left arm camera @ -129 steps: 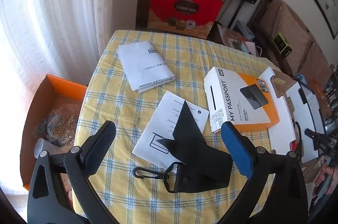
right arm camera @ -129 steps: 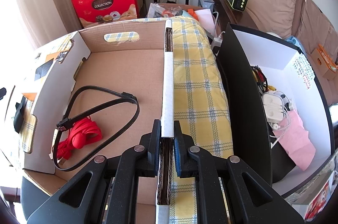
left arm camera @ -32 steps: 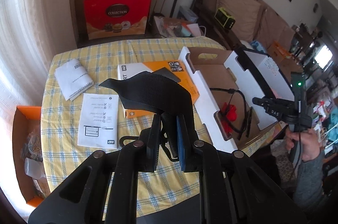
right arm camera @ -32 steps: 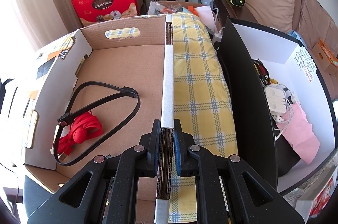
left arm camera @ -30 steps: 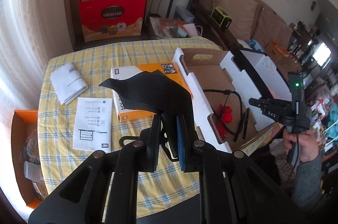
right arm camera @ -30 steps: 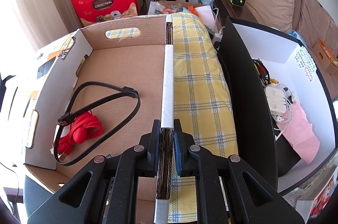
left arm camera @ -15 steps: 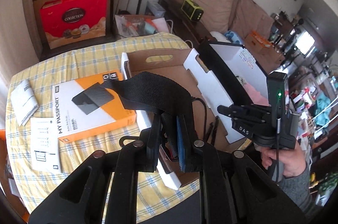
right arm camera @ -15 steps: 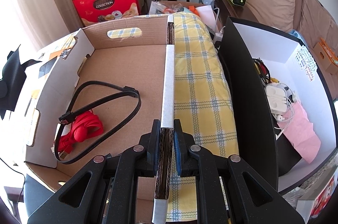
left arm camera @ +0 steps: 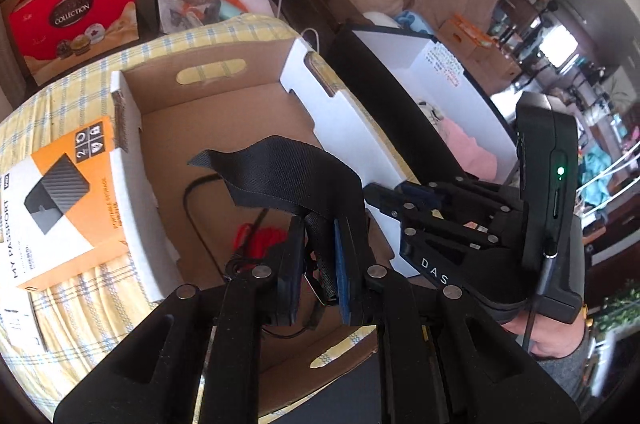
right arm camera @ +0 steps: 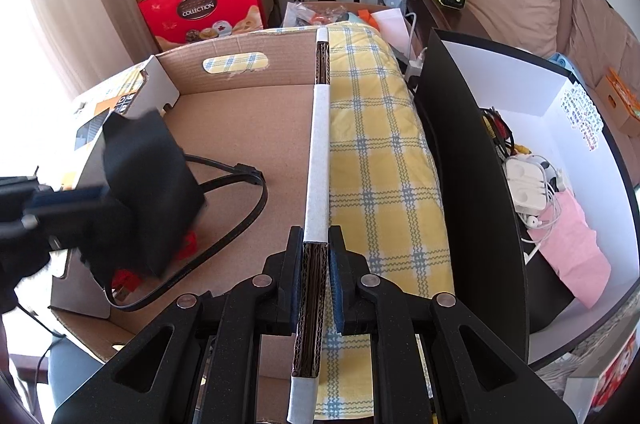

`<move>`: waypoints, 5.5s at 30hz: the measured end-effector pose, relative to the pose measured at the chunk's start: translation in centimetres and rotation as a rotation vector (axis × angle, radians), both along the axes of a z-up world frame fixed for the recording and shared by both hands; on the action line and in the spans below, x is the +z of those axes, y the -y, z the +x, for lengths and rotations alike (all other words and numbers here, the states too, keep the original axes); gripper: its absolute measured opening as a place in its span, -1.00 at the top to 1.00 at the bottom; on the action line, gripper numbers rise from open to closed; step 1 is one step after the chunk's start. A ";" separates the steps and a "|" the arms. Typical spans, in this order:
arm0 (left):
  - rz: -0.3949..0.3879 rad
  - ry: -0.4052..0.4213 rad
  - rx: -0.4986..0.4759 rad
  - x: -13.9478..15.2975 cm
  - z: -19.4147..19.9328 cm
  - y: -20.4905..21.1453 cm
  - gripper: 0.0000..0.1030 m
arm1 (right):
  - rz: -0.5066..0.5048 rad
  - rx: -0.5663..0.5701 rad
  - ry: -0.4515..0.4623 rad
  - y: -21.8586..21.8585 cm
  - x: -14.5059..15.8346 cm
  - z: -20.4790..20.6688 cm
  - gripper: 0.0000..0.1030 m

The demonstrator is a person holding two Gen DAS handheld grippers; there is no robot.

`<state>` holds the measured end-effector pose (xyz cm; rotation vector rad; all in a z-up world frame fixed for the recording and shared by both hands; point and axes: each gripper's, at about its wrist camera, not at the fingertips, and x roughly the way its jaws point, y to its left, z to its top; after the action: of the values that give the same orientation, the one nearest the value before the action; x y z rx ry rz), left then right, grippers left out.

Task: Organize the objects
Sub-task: 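Lift the black strap and carry it over the cardboard box, then lower the strap into the box and open the left gripper, then move the left gripper back over the table items, then move the open left gripper to the white barcode envelope, then grasp the white barcode envelope with the left gripper and lift it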

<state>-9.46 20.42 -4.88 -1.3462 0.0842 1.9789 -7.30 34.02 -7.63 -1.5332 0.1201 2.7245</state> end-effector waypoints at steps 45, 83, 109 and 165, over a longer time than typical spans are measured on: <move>-0.081 -0.168 0.345 3.7 -1.8 13.3 -0.87 | 0.002 0.001 0.007 -0.2 -0.4 0.0 0.79; -0.218 -0.011 0.517 -6.4 -4.9 25.5 -1.00 | 0.027 0.004 0.032 0.2 -0.9 -0.2 0.75; -0.194 -0.055 0.560 -4.8 -4.3 27.0 -0.31 | 0.031 0.003 0.032 0.3 -0.9 -0.3 0.73; -0.154 0.111 0.817 -6.7 -18.2 30.0 -0.68 | 0.035 0.010 0.042 0.5 -1.1 -0.2 0.71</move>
<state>-27.65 -9.59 -11.60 -1.7697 -0.4424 2.5811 -7.51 33.52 -8.72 -1.5856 0.0643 2.6852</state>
